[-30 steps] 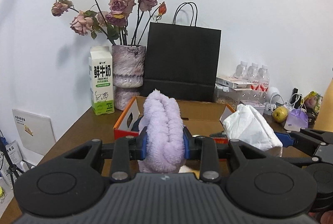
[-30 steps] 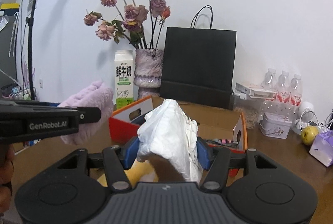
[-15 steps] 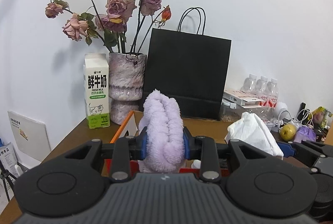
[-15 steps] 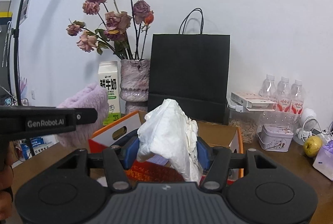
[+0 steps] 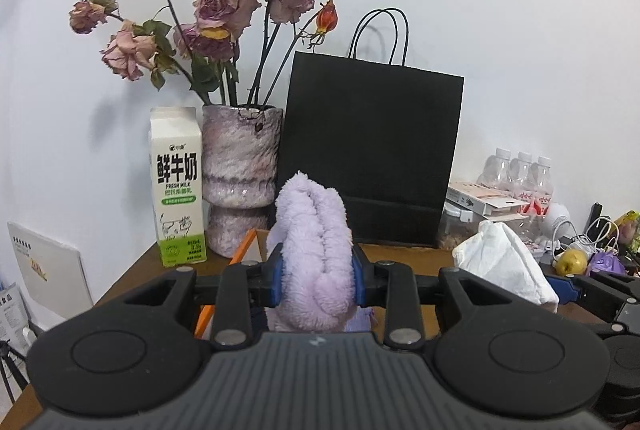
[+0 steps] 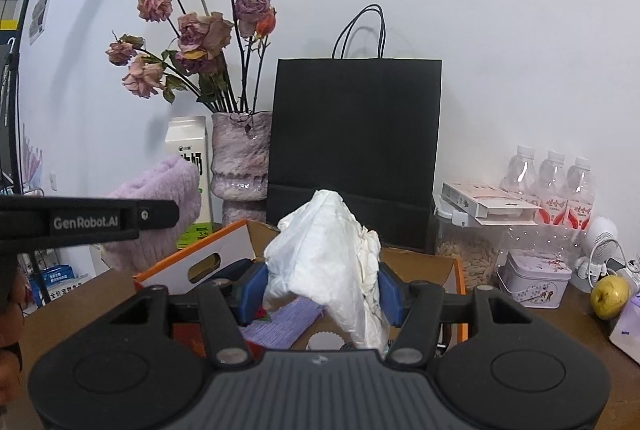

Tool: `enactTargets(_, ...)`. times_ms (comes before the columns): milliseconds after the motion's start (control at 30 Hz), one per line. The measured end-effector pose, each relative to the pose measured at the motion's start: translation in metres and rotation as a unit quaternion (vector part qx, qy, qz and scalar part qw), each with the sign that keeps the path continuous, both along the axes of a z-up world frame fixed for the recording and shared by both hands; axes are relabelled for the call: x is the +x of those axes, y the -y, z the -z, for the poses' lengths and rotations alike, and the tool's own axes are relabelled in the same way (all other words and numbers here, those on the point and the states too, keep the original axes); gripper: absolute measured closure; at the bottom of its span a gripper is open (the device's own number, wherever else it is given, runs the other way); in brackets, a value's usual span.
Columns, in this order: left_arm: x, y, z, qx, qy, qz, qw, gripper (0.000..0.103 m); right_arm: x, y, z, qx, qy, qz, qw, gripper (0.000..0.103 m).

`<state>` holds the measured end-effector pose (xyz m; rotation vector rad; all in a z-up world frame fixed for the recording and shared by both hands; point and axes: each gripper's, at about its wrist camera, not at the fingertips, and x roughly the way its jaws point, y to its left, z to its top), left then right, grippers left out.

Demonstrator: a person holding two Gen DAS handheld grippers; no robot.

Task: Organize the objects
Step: 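Lift the wristband and tissue and carry both toward the box, then lower the wristband and tissue into the box and open both tools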

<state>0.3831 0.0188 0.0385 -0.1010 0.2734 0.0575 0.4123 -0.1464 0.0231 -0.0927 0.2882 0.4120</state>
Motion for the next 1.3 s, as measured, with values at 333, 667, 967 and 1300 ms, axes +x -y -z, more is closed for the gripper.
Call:
enactTargets(333, 0.033, -0.004, 0.01, 0.03, 0.005, 0.001, 0.9995, 0.071, 0.035, 0.004, 0.0, 0.004, -0.006, 0.006, 1.0, 0.046)
enactTargets(667, 0.069, -0.017, 0.028, 0.058, -0.028, -0.005, 0.9979, 0.071, 0.062, 0.005, 0.002, 0.008, -0.02, 0.005, 1.0, 0.046)
enactTargets(967, 0.086, -0.023, 0.038, 0.079, -0.038, -0.008, 0.9961, 0.071, 0.077, 0.004, 0.009, 0.008, -0.038, 0.006, 0.999, 0.046)
enactTargets(1300, 0.102, -0.02, 0.046, 0.084, -0.057, 0.02, 0.9946, 0.071, 0.096, -0.001, 0.021, -0.006, -0.06, 0.011, 0.998, 0.046)
